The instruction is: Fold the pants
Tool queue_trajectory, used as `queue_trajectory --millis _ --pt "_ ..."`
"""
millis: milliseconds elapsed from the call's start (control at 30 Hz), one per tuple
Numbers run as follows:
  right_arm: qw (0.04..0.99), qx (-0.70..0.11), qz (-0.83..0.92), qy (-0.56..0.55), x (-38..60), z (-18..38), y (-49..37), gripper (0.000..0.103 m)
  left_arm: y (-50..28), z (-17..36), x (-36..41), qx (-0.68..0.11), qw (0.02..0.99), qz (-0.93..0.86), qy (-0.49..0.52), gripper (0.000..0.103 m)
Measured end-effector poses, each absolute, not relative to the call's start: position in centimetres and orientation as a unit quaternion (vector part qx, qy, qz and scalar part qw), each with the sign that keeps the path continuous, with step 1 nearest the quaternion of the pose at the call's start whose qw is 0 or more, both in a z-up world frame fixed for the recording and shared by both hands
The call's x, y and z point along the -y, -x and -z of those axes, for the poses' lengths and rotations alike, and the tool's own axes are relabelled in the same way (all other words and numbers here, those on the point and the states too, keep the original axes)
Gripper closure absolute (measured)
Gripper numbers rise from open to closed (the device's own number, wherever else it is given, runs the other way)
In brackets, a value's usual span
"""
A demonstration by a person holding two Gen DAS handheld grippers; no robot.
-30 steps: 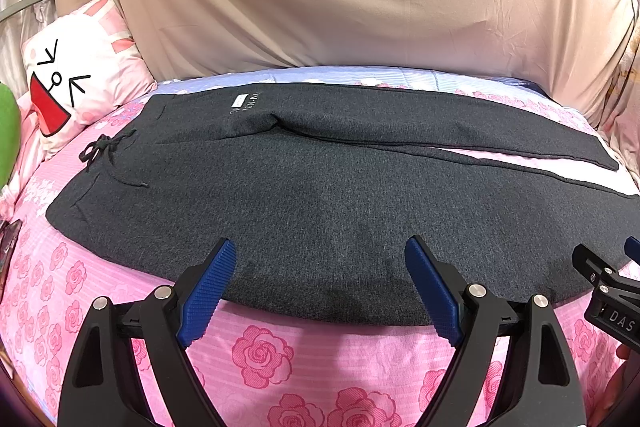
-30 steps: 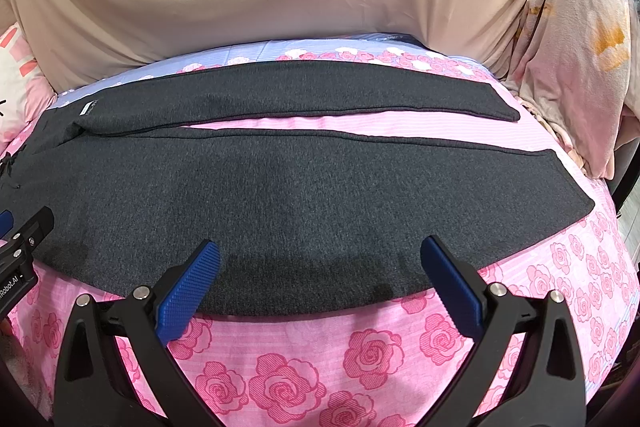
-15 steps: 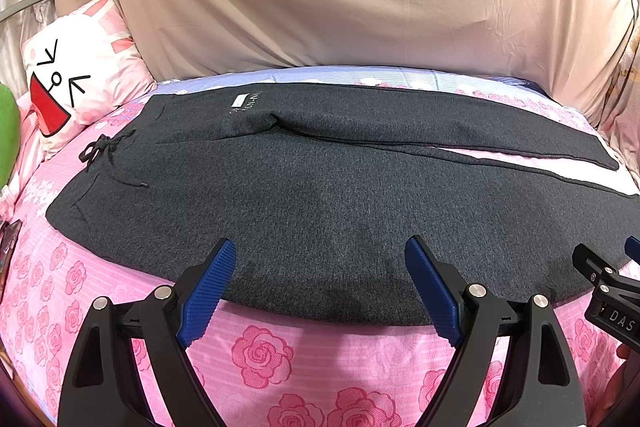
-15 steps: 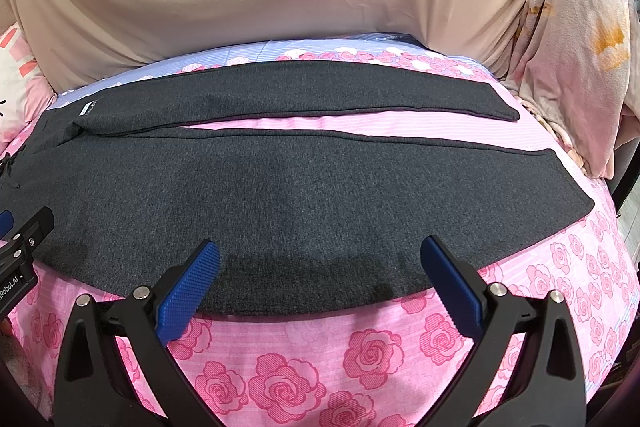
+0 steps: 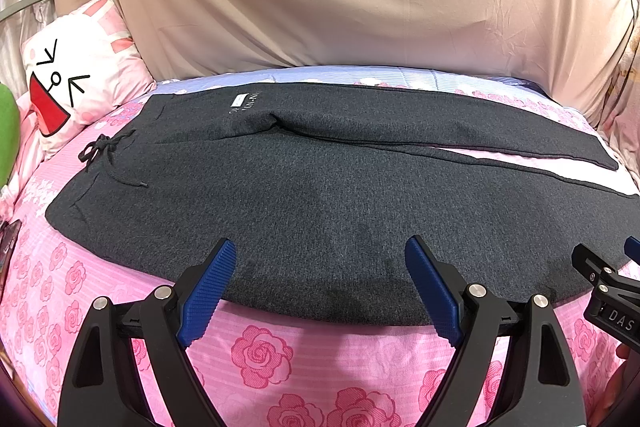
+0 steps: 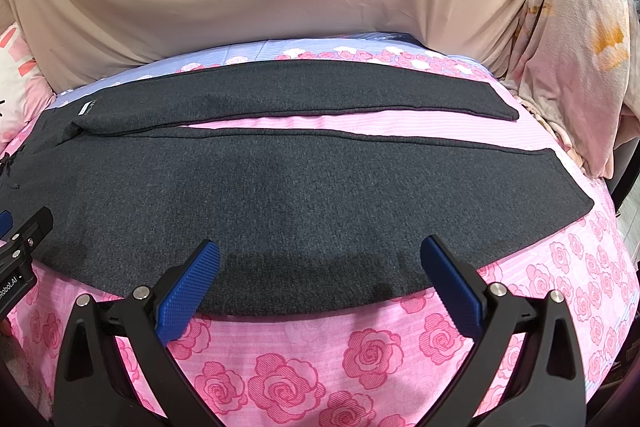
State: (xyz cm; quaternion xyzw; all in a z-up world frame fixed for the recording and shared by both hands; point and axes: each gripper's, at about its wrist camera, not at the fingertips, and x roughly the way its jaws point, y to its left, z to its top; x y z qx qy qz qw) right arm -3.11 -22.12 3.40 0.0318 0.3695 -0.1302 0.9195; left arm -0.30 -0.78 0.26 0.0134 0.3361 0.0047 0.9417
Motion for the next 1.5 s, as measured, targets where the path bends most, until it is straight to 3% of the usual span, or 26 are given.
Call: queue_trajectory --millis 433,700,900,1100,1333,1500 --pt "0.918 -0.375 0.124 -0.037 22.4 -3.2 3.2 0.005 0.2 -0.2 0.8 -0.34 0.94 -0.004 -0.009 0.018" --pt "0.904 -0.405 0.035 -0.13 29.8 -3.3 2.2 0.005 -1.7 -0.9 -4.2 -0.367 0.924 0.051 0.1 0.015" --pt "0.902 -0.39 0.157 -0.098 42.3 -5.4 -1.9 0.005 -8.5 -4.8 -12.3 -0.348 0.93 -0.004 0.117 0.015" --pt "0.884 -0.402 0.204 -0.124 51.5 -5.9 -8.9 0.005 -19.7 -5.7 -20.9 -0.388 0.906 -0.087 0.142 0.015" --pt "0.849 -0.434 0.235 -0.19 56.9 -3.5 -16.2 0.005 -30.3 -2.4 -29.8 -0.445 0.851 -0.165 0.223 0.015" --pt "0.834 -0.447 0.251 -0.204 57.4 -1.5 -19.2 0.005 -34.3 0.8 -31.0 -0.489 0.827 -0.176 0.217 0.016"
